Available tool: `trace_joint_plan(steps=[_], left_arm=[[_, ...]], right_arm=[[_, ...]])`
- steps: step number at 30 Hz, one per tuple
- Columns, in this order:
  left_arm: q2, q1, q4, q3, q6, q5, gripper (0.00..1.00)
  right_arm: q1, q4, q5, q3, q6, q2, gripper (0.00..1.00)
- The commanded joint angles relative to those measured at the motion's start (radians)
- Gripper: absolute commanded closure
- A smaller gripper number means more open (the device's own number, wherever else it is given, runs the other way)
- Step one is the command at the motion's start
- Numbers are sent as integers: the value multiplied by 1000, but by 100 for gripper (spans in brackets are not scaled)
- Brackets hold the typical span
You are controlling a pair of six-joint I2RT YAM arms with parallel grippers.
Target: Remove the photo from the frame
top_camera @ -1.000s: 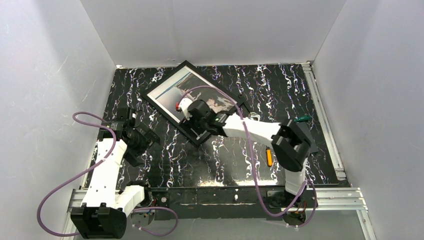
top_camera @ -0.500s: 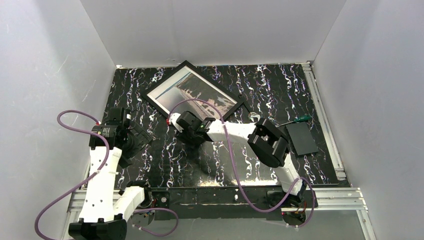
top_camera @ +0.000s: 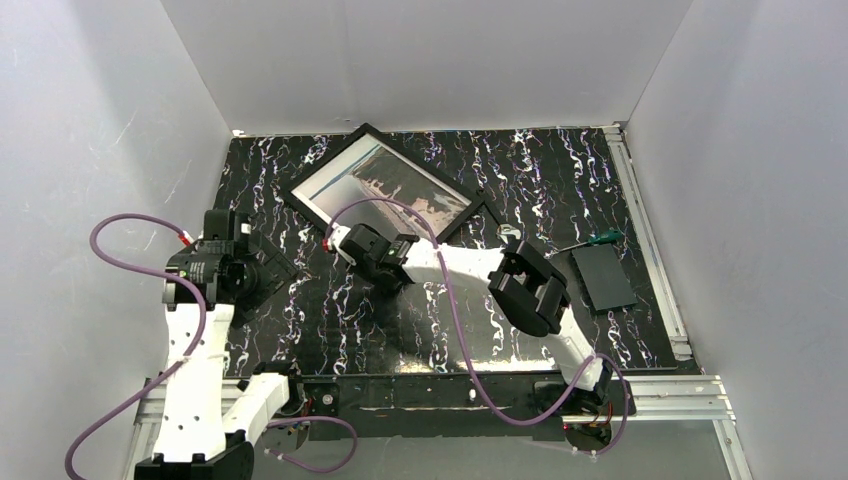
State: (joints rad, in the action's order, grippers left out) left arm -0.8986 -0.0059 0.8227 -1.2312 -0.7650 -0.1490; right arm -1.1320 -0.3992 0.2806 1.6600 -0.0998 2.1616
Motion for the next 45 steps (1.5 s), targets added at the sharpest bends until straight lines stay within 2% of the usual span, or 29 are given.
trace_joint_plan(steps=[1, 8, 13, 17, 21, 25, 33, 45], left_arm=[[-12, 2, 96, -116, 57, -37, 2], [9, 2, 61, -264, 84, -46, 2], [6, 2, 81, -417, 109, -69, 2], [8, 2, 84, -509, 117, -100, 2], [23, 2, 75, -522, 117, -108, 2], [24, 2, 85, -518, 121, -107, 2], [41, 2, 91, -516, 129, -116, 2], [47, 1, 102, -525, 129, -116, 2]], right_arm=[[-25, -112, 84, 191, -60, -16, 83], [-49, -266, 179, 391, -116, -44, 97], [-127, -276, 81, 428, -113, -47, 99], [-202, -278, 16, 512, -1, 2, 99], [-258, -180, -33, 541, 140, 38, 99], [-291, -168, -53, 619, 293, 90, 99], [-352, -64, -6, 487, 429, 54, 99], [-425, -110, 27, 512, 610, 48, 99]])
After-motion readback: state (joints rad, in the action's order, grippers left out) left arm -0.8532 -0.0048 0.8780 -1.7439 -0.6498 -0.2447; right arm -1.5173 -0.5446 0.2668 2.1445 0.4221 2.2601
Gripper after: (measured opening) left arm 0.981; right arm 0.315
